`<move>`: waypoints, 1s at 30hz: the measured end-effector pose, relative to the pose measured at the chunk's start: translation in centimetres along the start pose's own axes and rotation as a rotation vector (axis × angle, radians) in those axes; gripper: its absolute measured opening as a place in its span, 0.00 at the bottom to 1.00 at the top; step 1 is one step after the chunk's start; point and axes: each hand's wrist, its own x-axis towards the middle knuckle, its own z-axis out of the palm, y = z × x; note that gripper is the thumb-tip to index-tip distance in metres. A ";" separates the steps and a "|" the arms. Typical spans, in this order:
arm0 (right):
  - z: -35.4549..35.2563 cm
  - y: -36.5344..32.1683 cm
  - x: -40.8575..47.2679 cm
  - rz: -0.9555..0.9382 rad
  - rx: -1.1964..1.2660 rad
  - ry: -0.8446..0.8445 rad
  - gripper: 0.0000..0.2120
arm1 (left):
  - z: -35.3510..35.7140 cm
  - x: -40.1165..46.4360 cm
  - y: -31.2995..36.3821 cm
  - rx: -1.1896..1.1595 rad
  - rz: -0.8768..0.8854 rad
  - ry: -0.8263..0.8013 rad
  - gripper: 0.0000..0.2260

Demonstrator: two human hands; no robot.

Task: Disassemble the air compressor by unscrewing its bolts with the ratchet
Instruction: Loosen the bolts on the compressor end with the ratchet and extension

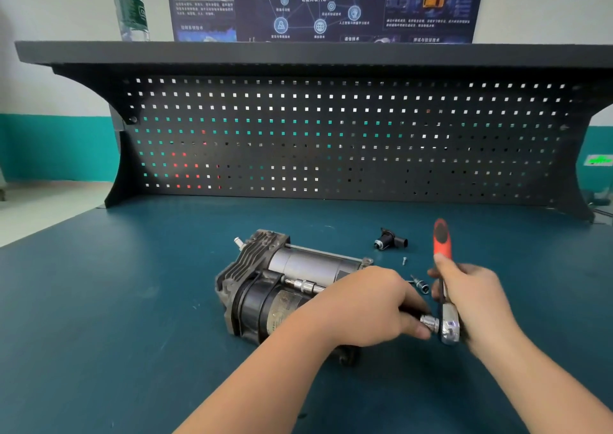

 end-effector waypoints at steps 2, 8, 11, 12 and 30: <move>0.2 0.5 0.0 0.083 0.078 -0.009 0.15 | 0.0 0.0 0.1 0.036 0.001 -0.015 0.12; -0.6 0.0 -1.9 -0.864 -0.029 0.083 0.14 | -0.2 0.0 0.4 0.136 -0.003 -0.132 0.14; -1.0 0.2 -2.5 -1.173 -0.143 0.021 0.13 | -0.3 0.0 0.4 0.046 0.010 -0.117 0.10; -0.9 0.0 -2.6 -1.140 -0.124 0.005 0.12 | -0.3 0.0 0.3 0.031 0.016 -0.100 0.10; -0.8 0.0 -2.3 -1.052 -0.099 0.010 0.13 | -0.2 0.0 0.2 0.067 0.006 -0.076 0.09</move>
